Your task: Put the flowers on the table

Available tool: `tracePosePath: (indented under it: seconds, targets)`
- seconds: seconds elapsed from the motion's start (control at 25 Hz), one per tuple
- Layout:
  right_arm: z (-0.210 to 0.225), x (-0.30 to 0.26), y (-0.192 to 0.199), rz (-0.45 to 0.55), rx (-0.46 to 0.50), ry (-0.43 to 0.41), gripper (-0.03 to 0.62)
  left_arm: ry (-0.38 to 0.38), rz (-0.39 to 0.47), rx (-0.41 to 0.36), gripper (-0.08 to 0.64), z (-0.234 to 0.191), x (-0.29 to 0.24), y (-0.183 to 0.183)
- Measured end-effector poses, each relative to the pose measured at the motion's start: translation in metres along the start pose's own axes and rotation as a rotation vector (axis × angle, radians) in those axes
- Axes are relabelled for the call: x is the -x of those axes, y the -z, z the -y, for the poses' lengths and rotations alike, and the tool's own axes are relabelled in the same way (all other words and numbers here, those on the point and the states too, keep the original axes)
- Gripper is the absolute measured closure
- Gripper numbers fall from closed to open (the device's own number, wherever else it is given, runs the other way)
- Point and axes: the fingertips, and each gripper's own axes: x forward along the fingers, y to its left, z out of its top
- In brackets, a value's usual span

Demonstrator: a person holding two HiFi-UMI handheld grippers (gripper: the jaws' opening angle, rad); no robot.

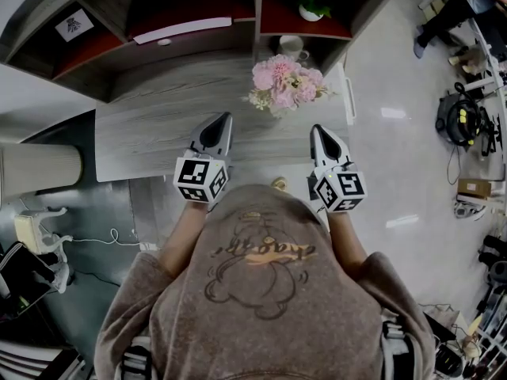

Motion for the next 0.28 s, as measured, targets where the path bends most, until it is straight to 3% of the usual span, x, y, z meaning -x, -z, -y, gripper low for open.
tracePosePath:
  seconds: [0.28]
  targets:
    - [-0.0008, 0.0018, -0.0003, -0.007, 0.003, 0.006, 0.607, 0.014, -0.003, 0.000, 0.543, 0.0042, 0.0002, -0.0009]
